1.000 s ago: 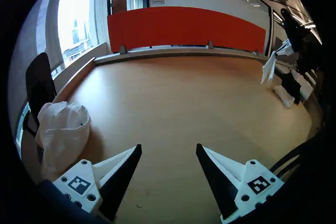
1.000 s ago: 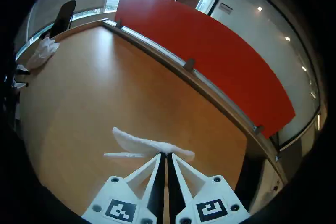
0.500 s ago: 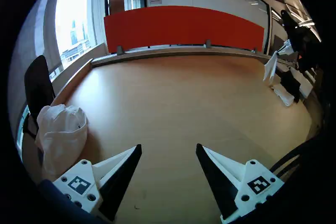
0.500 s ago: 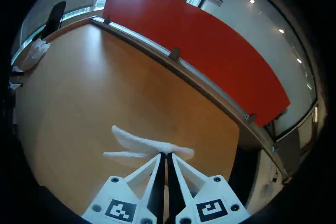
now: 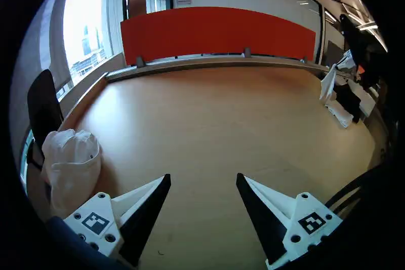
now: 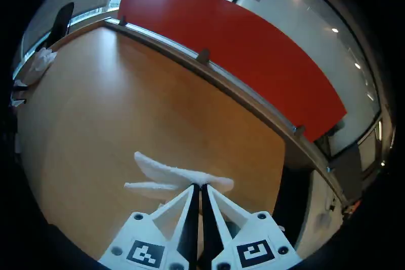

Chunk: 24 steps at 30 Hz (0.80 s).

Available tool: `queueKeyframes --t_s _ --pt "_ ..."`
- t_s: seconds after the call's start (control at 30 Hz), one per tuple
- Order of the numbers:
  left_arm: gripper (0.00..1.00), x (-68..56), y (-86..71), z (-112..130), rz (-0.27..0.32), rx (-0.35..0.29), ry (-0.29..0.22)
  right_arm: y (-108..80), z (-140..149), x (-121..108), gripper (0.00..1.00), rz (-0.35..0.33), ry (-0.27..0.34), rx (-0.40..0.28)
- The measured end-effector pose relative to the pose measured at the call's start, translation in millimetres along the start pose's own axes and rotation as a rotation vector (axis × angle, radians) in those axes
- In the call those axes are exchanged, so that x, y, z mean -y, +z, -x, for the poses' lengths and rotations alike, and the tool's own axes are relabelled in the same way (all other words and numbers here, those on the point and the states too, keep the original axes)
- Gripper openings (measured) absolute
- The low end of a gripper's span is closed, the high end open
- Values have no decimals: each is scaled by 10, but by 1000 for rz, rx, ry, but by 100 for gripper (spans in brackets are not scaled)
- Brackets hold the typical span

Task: Fold towel

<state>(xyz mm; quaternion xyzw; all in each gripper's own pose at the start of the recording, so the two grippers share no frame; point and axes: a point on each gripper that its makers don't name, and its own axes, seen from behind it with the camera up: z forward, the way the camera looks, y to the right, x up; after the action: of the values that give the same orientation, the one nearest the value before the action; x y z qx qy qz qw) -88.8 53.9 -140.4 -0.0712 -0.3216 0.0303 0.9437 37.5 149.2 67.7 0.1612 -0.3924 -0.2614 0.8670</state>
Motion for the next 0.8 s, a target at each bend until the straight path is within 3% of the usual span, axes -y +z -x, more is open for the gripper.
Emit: queueKeyframes --t_s 0.8 --pt "96 -33 -26 -1 9 2 32 -231 1100 -49 3 36 131 118"
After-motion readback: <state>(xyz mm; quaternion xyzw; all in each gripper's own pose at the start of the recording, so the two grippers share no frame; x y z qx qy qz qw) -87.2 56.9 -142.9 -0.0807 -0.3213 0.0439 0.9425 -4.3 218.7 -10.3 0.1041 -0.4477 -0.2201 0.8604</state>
